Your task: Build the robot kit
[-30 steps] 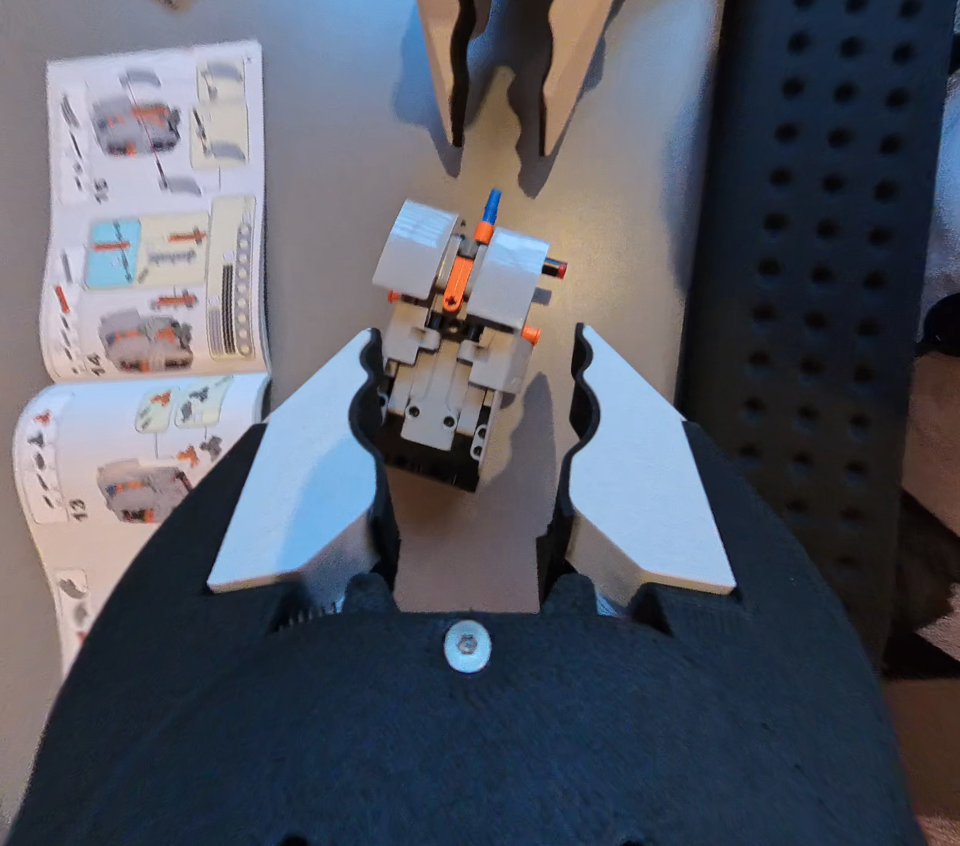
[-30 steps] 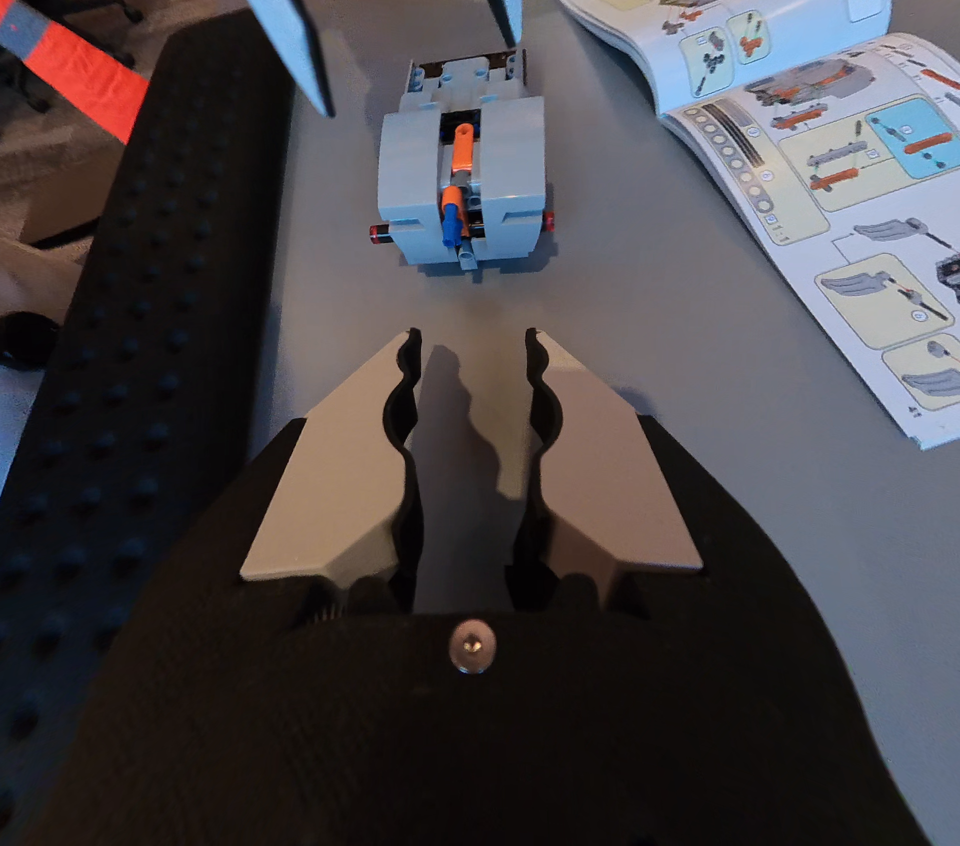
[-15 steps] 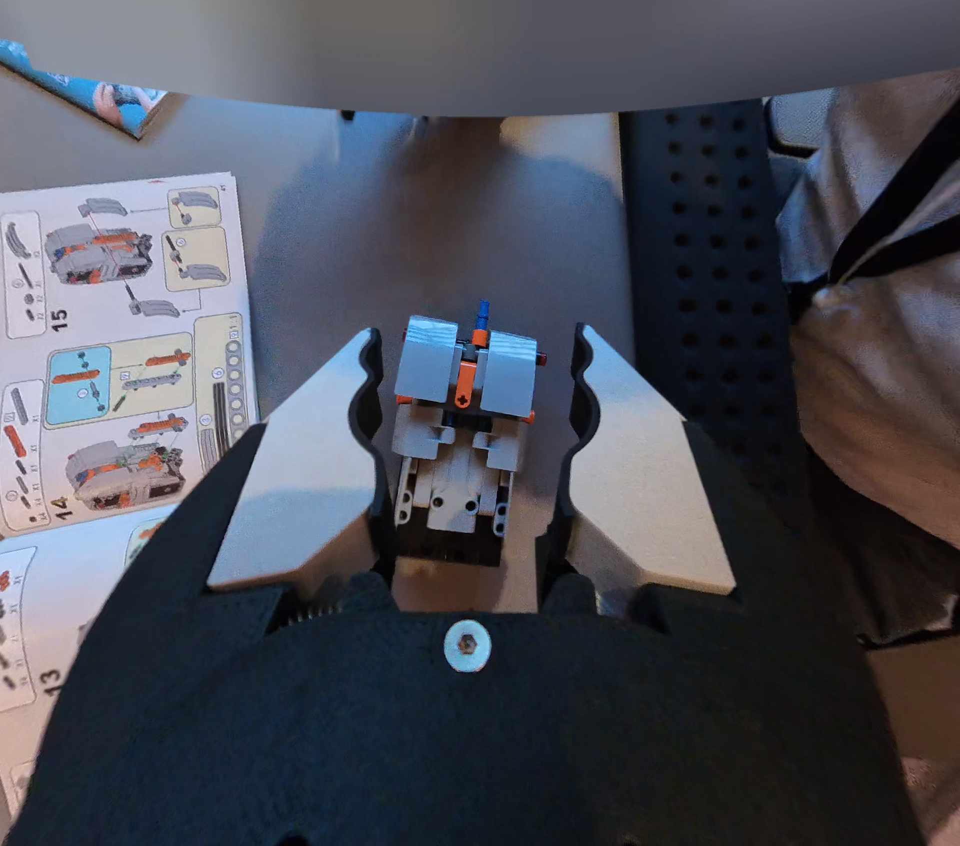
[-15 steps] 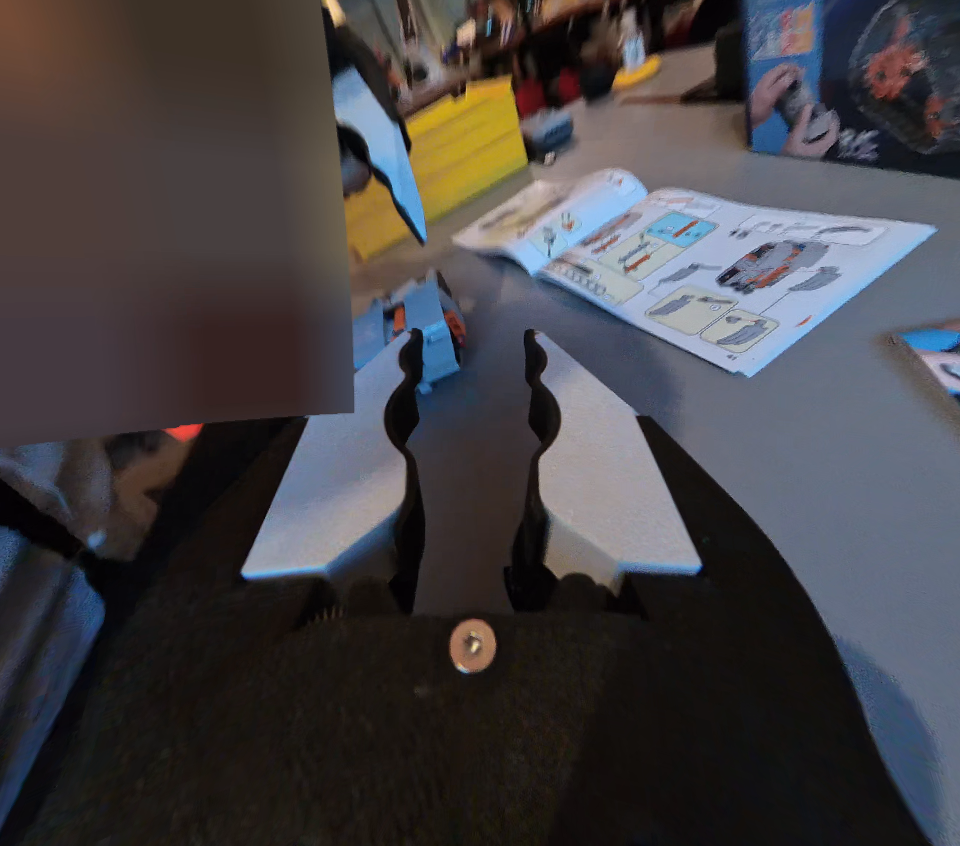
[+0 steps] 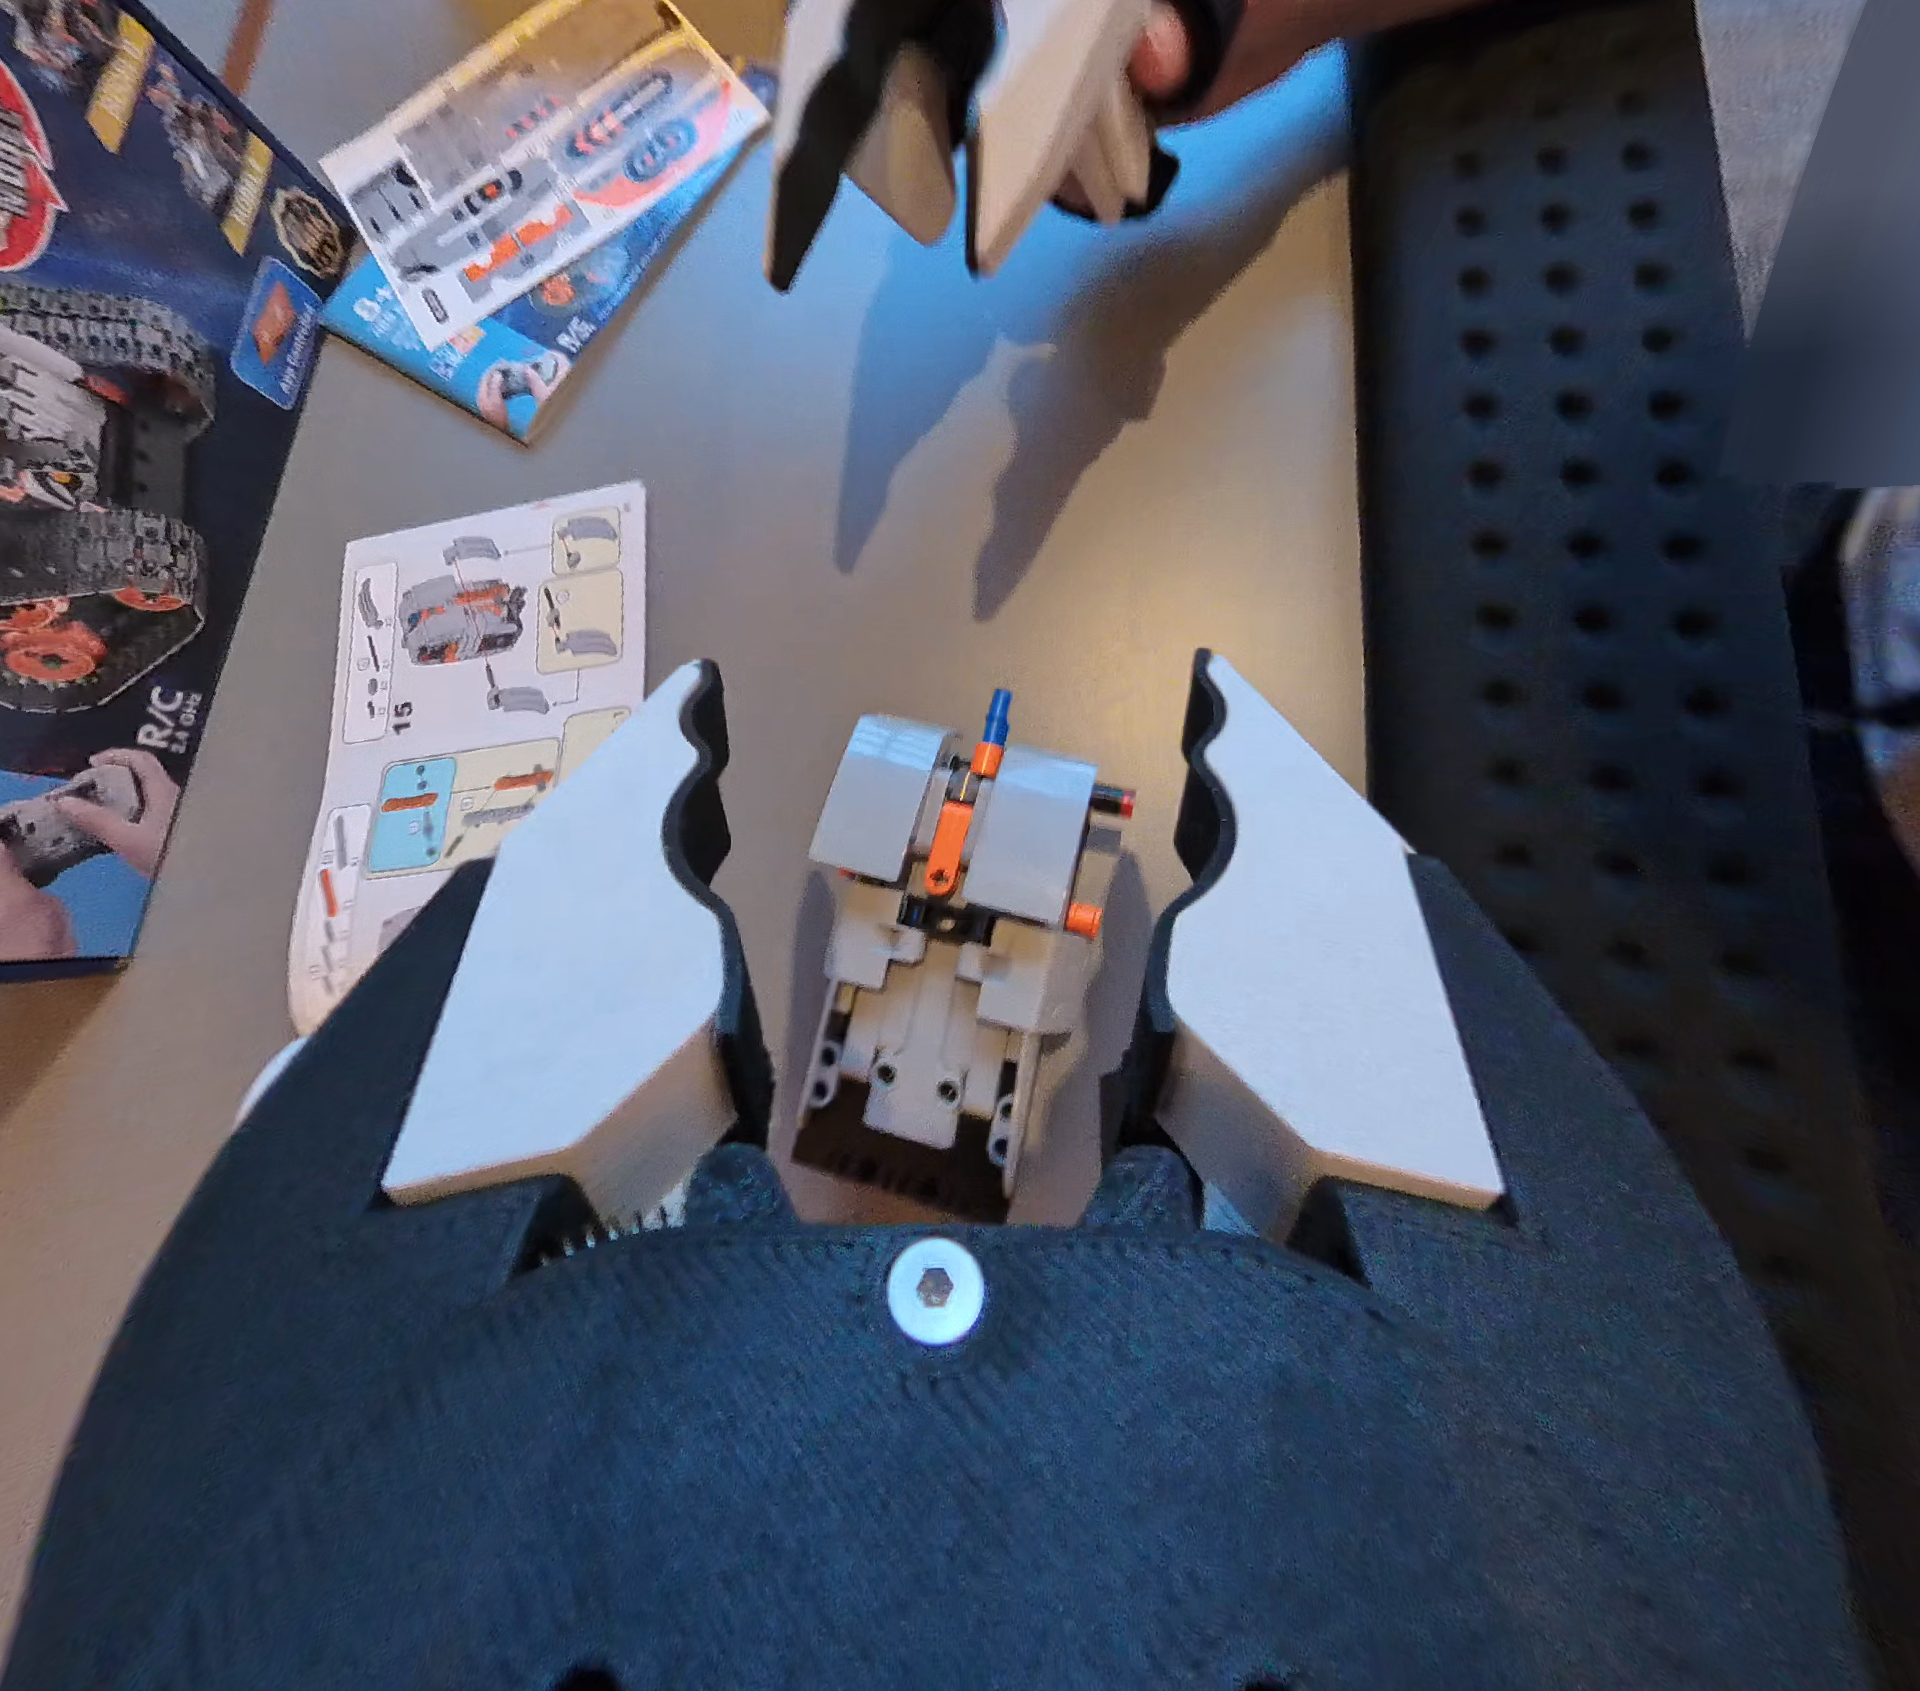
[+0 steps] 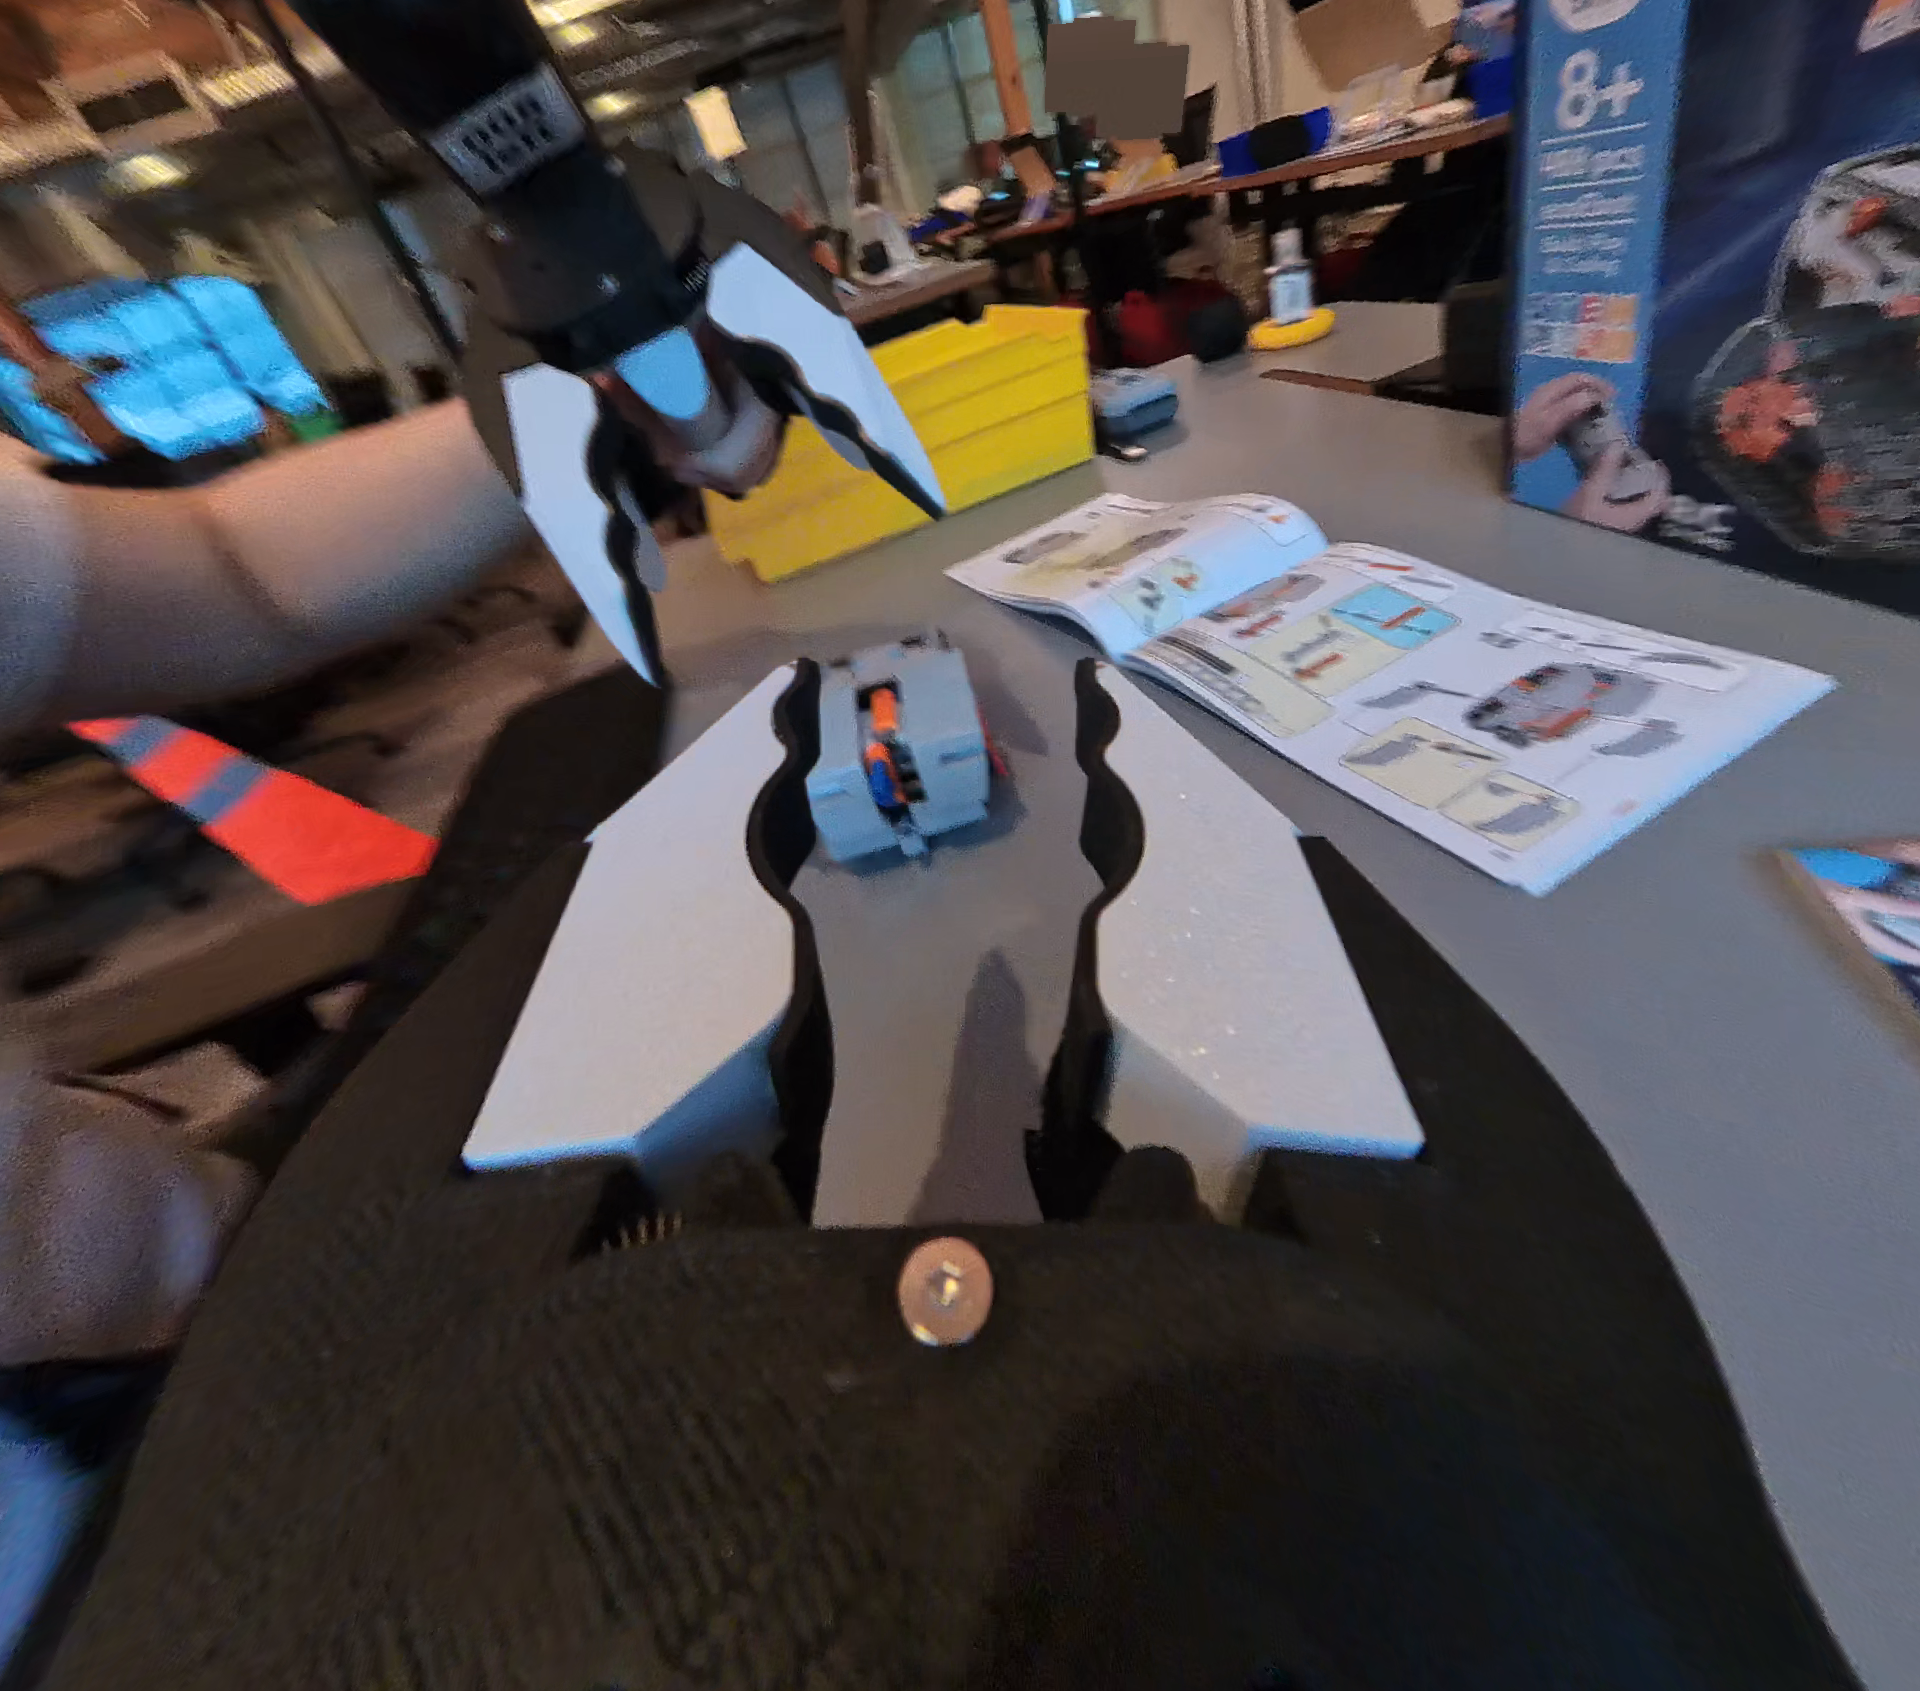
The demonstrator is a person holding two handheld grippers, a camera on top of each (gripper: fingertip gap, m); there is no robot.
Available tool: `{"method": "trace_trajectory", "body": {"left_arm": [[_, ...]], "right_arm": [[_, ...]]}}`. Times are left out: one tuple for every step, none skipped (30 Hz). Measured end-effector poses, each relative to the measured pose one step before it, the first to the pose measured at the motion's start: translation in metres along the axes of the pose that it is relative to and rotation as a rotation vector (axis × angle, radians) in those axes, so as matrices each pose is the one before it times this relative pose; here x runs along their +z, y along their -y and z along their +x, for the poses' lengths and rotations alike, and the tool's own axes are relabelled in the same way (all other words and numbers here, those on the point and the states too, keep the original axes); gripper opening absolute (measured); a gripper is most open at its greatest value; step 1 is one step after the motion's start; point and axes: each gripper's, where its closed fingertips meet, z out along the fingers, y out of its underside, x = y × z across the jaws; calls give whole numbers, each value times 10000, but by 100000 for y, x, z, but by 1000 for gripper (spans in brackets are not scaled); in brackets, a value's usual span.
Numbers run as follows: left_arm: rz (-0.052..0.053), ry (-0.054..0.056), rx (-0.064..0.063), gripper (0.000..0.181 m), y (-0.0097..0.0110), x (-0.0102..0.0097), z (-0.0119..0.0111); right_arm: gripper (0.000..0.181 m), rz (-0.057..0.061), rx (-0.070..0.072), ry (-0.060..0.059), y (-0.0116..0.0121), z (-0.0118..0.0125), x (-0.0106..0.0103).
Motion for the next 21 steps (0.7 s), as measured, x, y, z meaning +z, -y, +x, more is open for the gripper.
{"method": "trace_trajectory", "body": {"left_arm": [[329,-37,-254,86,189,47,277],[152,-234,-240,88,222,-137,397],[-23,-115,3,91,110,-328,221],[-269,-56,203,96,-249,-373,210],[-466,-152,158,100,-562,-255,446],[-415,31,176,100,-584,-46,258],[-281,211,349,100,-536,159,108],[-220,277,354,101,-495,306,-12],[-73,397,238,101,-334,338,-370],[52,157,109,101,-235,382,-217],[138,-188,-81,101,-168,432,93],[135,-43,-108,101,-291,463,-260],[28,-14,16,102,-566,467,-315],[-25,-106,-64,103,-669,448,-186],[50,-76,-154,104,-511,390,-254],[143,-99,-114,104,-343,296,-166],[198,38,-140,104,-187,127,-336],[417,31,-152,103,191,-85,-233],[587,-229,-233,99,488,-200,214],[497,-337,-252,97,389,-143,437],[166,-158,-126,97,-33,-71,237]], "right_arm": [[48,-164,-409,-483,-734,299,-110],[48,-305,-281,-106,-691,-153,0],[48,-298,-173,154,-447,-446,23],[48,-94,-80,42,-185,-236,-28],[48,42,-28,-54,16,-95,-53],[47,2,-82,-12,82,-220,9],[47,-65,-219,-13,73,-303,86],[47,-131,-385,-94,-10,-262,156],[47,-158,-483,-122,-69,-280,221],[47,-162,-474,-40,-89,-377,329],[47,-179,-411,118,-121,-504,474],[47,-232,-314,215,-204,-507,581],[48,-309,-175,258,-361,-437,638],[48,-195,-43,281,-251,-413,640],[48,-39,81,202,-81,-281,634],[48,71,202,120,100,-154,613],[48,115,233,202,191,-332,581],[47,100,198,216,156,-383,522],[46,-10,145,34,-12,-136,424],[44,-129,83,-124,-200,133,284],[43,-130,36,-80,-249,98,143]]}}
